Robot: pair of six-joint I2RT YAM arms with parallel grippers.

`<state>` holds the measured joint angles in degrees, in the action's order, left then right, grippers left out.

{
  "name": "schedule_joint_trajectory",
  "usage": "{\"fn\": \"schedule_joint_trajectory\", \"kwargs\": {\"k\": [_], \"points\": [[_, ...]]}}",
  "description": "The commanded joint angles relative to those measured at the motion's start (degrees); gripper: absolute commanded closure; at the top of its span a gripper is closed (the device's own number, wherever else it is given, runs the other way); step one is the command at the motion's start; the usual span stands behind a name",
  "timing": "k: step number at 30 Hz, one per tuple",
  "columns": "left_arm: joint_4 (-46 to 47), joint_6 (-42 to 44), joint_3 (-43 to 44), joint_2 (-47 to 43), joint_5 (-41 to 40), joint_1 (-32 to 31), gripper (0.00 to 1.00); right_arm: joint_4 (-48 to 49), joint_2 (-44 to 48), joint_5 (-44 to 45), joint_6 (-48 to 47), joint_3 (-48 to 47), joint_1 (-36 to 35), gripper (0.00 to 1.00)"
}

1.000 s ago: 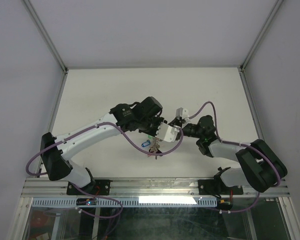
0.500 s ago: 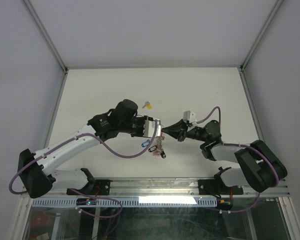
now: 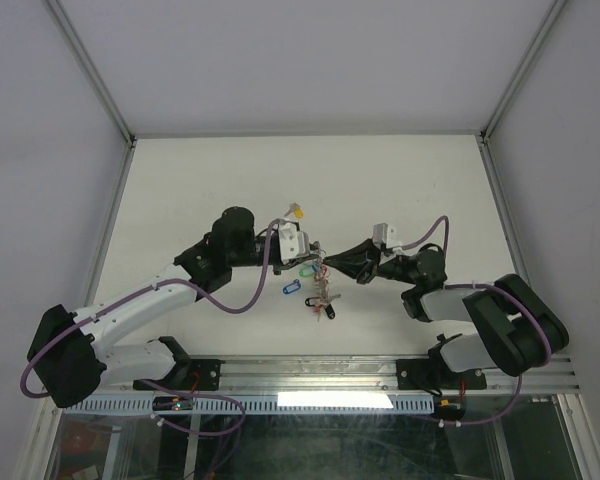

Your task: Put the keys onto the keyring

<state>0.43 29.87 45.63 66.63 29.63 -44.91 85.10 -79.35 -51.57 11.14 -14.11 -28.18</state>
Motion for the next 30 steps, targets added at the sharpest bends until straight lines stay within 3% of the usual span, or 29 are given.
{"fn": "schedule_joint_trajectory", "kwargs": {"k": [1,6,13,24,30], "points": [[9.49,-3.96,-0.41,-1.96,8.72,0.71,0.79,8.85,1.28,-0.80,0.66,-0.28,0.39,1.00],[7.35,-2.77,-0.04,-1.05,11.31,0.87,0.71,8.85,1.57,-0.68,0.54,-0.33,0.43,1.00],[3.38,0.06,0.86,0.68,11.07,1.21,0.69,8.85,2.17,-1.44,0.24,-0.22,0.41,1.00],[-0.45,2.57,3.80,4.49,14.01,2.26,0.74,8.86,2.88,-2.52,0.11,-0.37,0.49,1.00],[-1.14,3.09,4.93,5.39,15.57,2.44,0.85,8.86,2.76,-2.73,0.15,-0.39,0.44,1.00]]}}
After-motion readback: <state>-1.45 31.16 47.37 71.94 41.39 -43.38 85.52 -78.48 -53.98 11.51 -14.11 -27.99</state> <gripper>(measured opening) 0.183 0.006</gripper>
